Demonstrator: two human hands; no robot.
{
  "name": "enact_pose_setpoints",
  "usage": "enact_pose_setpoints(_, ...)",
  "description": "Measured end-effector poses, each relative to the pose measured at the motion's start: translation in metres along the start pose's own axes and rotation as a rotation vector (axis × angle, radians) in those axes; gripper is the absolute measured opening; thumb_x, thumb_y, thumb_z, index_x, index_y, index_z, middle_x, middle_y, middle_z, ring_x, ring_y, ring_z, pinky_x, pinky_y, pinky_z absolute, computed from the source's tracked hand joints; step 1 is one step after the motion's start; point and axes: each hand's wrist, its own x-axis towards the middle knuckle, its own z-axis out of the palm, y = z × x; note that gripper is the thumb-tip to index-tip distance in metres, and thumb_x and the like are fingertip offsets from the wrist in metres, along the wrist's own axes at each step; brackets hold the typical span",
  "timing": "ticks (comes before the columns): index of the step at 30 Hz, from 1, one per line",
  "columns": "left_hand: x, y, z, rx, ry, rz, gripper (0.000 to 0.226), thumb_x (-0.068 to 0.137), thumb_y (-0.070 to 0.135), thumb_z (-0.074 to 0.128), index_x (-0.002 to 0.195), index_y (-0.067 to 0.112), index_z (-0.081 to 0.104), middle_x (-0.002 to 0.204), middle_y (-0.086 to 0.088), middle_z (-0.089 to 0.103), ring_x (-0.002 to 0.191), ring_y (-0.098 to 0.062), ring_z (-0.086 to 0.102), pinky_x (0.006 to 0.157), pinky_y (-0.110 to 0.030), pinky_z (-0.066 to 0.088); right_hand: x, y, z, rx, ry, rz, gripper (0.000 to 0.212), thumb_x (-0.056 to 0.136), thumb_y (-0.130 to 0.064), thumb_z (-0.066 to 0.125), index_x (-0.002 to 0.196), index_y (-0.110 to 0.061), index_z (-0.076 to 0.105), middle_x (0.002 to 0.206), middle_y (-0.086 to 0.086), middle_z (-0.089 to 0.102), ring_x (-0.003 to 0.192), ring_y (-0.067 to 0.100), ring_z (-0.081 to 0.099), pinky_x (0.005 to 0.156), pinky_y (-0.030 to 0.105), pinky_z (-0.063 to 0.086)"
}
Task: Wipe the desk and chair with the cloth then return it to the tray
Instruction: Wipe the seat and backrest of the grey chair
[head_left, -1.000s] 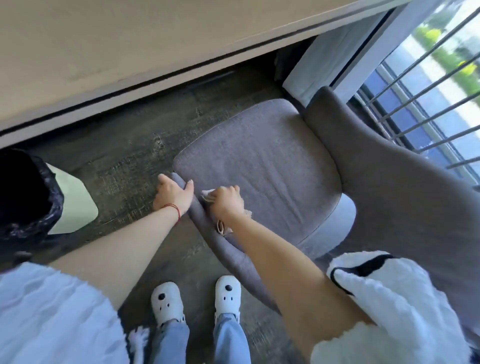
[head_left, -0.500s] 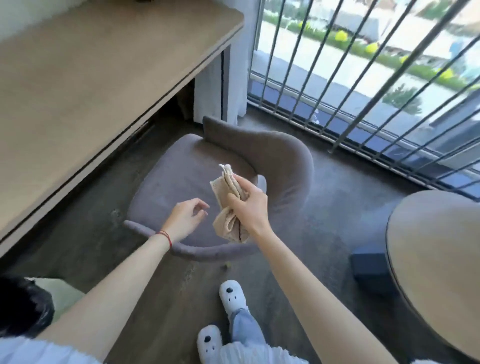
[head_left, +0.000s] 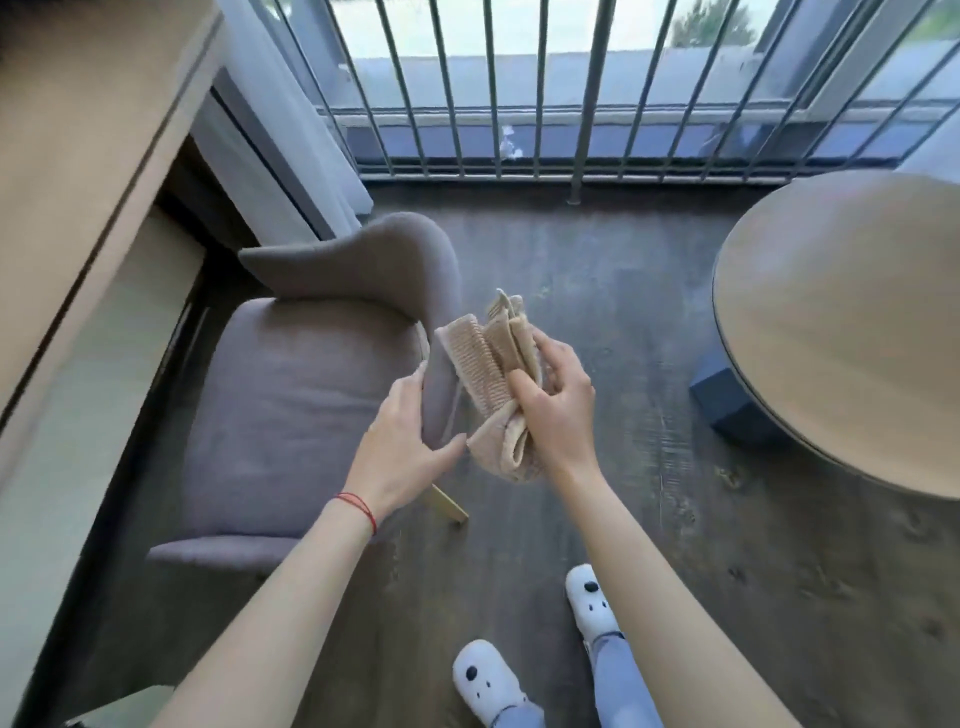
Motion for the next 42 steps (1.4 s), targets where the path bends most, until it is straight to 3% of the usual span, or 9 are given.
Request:
enact_pose_setpoints(5,0.004,-0.015,0.015,-0.005,0.146,0.067,0.073,0.074,0.026,0.063,0.140,0.022,0.034,0.131,0.003,0.049,0.120,-0.013,0.048,0.101,-0.035,0.044,0.010,0.054,-0.019,0.154,0.056,0.127,0.044,0.080,-0.002,0.058,0.121,-0.019,0.062,0.118,0.004,0.064,0.109,0.019,0.062,0.099,0.042,0.049)
enact_pose_setpoints(9,0.007,-0.020,0.019,0.012,0.168,0.104,0.069,0.071,0.028,0.060,0.136,0.019,0.039,0.119,0.006,0.051,0.113,-0.010,0.050,0.096,-0.023,0.040,0.008,0.088,-0.010,0.409,0.034,0.308,0.041,0.087,0.002,0.050,0.125,-0.012,0.058,0.112,0.007,0.068,0.099,0.021,0.065,0.089,0.041,0.051)
enact_pose_setpoints(13,0.008,-0.021,0.018,0.010,0.165,0.111,0.069,0.070,0.019,0.061,0.136,0.015,0.040,0.117,0.005,0.052,0.114,-0.013,0.051,0.099,-0.026,0.041,0.003,0.087,0.012,0.401,0.051,0.274,0.047,0.085,0.000,0.054,0.127,-0.020,0.056,0.128,0.007,0.062,0.118,0.022,0.059,0.105,0.049,0.045)
enact_pose_setpoints(18,0.008,-0.018,0.016,-0.004,0.153,0.120,0.072,0.068,0.018,0.062,0.136,0.010,0.041,0.116,-0.001,0.053,0.109,-0.016,0.052,0.095,-0.034,0.045,0.004,0.068,0.039,0.092,-0.169,-0.073,0.061,0.074,-0.004,0.052,0.132,-0.022,0.054,0.143,-0.006,0.049,0.120,0.009,0.045,0.110,0.019,0.028)
enact_pose_setpoints(22,0.007,-0.014,0.015,0.004,0.153,0.124,0.074,0.064,0.022,0.056,0.135,0.007,0.041,0.117,-0.001,0.052,0.112,-0.018,0.051,0.099,-0.038,0.043,-0.004,0.085,0.033,-0.130,-0.286,-0.021,0.058,0.081,0.006,0.051,0.135,-0.015,0.052,0.146,-0.001,0.047,0.127,0.019,0.047,0.102,0.010,0.025)
enact_pose_setpoints(25,0.007,-0.014,0.014,-0.016,0.138,0.129,0.077,0.062,0.024,0.055,0.136,0.007,0.041,0.116,-0.002,0.052,0.112,-0.020,0.052,0.098,-0.041,0.044,-0.003,0.081,0.026,-0.109,-0.165,-0.052,0.059,0.083,0.006,0.050,0.137,-0.016,0.049,0.148,-0.001,0.043,0.128,0.014,0.045,0.097,-0.003,0.015)
enact_pose_setpoints(29,0.008,-0.016,0.014,-0.066,0.106,0.147,0.076,0.066,0.025,0.059,0.138,0.009,0.040,0.113,-0.005,0.054,0.108,-0.022,0.054,0.093,-0.044,0.047,-0.013,0.061,0.053,-0.085,-0.128,-0.207,0.067,0.080,0.000,0.048,0.143,-0.021,0.039,0.154,-0.003,0.034,0.113,0.020,0.041,0.101,0.000,0.016)
enact_pose_setpoints(35,0.006,-0.015,0.013,-0.034,0.121,0.148,0.085,0.055,0.027,0.053,0.136,0.007,0.040,0.115,-0.001,0.051,0.111,-0.020,0.051,0.097,-0.039,0.044,-0.022,0.090,0.034,-0.144,-0.304,0.020,0.062,0.086,0.009,0.043,0.142,-0.017,0.042,0.151,-0.006,0.036,0.128,0.024,0.043,0.101,0.010,0.025)
enact_pose_setpoints(42,0.007,-0.016,0.012,-0.031,0.117,0.170,0.085,0.056,0.028,0.054,0.137,0.006,0.040,0.112,-0.003,0.052,0.107,-0.019,0.052,0.092,-0.034,0.044,-0.035,0.072,0.048,-0.072,-0.237,-0.096,0.067,0.080,0.003,0.048,0.142,-0.020,0.041,0.150,-0.006,0.040,0.112,0.021,0.047,0.102,0.009,0.028)
